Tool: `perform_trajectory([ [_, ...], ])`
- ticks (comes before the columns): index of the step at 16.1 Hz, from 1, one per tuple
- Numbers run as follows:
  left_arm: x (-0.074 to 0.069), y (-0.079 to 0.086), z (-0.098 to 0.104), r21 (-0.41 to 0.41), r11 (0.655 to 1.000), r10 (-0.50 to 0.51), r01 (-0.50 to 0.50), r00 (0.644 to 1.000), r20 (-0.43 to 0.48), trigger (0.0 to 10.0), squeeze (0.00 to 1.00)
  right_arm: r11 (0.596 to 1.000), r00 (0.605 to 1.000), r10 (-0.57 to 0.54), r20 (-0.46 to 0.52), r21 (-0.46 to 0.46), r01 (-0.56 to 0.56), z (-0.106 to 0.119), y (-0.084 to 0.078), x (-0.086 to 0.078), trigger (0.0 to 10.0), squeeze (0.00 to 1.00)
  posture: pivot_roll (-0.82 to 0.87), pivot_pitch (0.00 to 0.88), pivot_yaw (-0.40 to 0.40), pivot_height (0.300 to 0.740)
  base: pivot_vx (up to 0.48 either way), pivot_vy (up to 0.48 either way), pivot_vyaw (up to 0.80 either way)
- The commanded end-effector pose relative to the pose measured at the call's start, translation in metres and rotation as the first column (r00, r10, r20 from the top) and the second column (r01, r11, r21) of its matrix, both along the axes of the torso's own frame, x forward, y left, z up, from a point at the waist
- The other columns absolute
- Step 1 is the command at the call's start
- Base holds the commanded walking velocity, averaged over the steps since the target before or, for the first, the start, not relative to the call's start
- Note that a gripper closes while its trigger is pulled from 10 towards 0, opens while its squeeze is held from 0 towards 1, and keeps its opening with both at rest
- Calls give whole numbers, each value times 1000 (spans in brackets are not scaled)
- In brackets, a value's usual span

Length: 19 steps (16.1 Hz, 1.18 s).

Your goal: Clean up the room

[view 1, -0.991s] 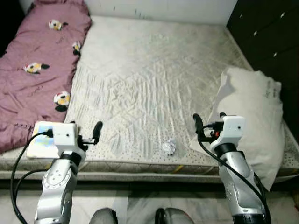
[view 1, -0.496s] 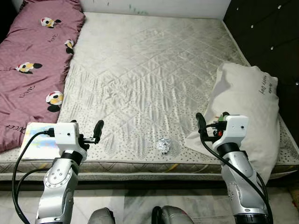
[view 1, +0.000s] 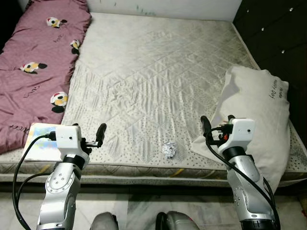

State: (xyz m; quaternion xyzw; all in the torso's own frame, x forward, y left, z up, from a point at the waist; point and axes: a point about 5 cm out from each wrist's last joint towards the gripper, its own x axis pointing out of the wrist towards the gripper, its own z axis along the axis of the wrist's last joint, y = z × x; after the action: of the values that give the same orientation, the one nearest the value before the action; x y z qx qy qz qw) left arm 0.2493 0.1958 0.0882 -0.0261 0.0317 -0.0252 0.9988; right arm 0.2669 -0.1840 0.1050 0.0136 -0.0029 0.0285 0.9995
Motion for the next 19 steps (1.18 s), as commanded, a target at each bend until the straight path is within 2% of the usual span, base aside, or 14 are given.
perform_trajectory([
  [1, -2, -1, -3, 10, 1000, -3, 3, 1000, -10, 10000, 0, 1000, 1000, -4, -12, 5, 4, -2, -3, -1, 10000, 0, 0, 95, -79, 677, 0, 0, 0],
  [7, -1, -1, -3, 11, 1000, 4, -4, 1000, -9, 10000, 0, 1000, 1000, 0, -14, 7, 0, -2, -3, 0, 10000, 0, 0, 99, -79, 616, 0, 0, 0],
  [12, 1, 0, 4, 5, 999, 32, -32, 999, 10, 10000, 0, 1000, 1000, 4, -21, 9, -4, -2, -3, 1, 10000, 0, 5, 105, -83, 616, 0, 0, 0],
  [14, 4, 1, 8, 40, 999, 26, -27, 999, 25, 10000, 0, 999, 999, 47, -20, 7, -47, 0, 2, 5, 10000, 0, 3, 123, -85, 616, 0, 0, 0],
  [16, -1, 6, 11, 51, 998, 41, -43, 999, 29, 10000, 0, 993, 992, 120, -32, 9, -120, 1, 9, 5, 10000, 0, 4, 145, -97, 616, 0, 0, 0],
  [19, -8, 2, 7, 45, 997, 64, -65, 998, 26, 10000, 0, 985, 983, 174, -52, -3, -175, -2, 13, 7, 10000, 0, 30, 137, -136, 616, 0, 0, 0],
])
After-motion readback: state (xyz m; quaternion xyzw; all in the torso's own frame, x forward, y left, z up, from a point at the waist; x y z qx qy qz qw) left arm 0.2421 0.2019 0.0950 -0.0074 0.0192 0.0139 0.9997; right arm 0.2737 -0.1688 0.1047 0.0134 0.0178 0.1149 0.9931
